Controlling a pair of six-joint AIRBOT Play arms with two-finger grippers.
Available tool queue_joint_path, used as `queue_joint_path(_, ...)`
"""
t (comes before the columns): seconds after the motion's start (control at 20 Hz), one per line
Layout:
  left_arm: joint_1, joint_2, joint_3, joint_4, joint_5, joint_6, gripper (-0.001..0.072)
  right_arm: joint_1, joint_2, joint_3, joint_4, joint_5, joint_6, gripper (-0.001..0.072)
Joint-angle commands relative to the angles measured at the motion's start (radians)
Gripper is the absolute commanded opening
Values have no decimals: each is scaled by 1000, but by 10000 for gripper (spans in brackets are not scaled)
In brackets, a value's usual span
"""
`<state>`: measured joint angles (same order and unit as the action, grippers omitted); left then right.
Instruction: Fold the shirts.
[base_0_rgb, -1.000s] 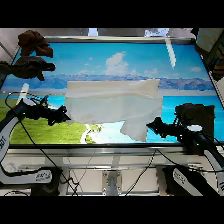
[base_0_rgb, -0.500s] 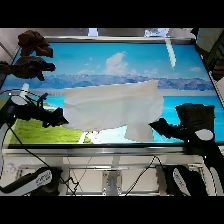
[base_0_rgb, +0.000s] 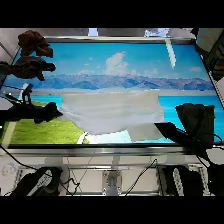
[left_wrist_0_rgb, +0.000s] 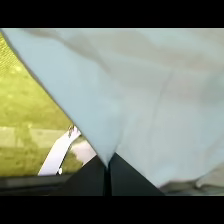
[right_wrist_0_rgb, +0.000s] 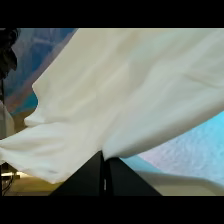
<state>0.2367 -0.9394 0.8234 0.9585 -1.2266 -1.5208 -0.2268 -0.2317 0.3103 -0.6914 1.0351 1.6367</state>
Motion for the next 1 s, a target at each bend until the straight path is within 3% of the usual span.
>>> queue_joint_path(0.0, 1, 14, 0, -35, 265, -79, 15, 0, -10, 11, -53, -124, 19, 22)
queue_joint_path(0.15, 1, 3, 0, 13, 364, -115, 14, 0, -157, 124, -213, -175, 0, 21)
queue_joint_path(0.25, 0, -24, 0, 23, 394, -118, 14, 0, -311, 232, -266, -216, -71, 21)
queue_joint_path(0.7, -15, -225, 69, 4, 482, -100, 14, 6, -1007, 674, -130, -343, -386, 22)
queue_joint_path(0.95, -116, -377, 137, 18, 546, -83, 14, 81, -1200, 761, -117, -381, -434, 22)
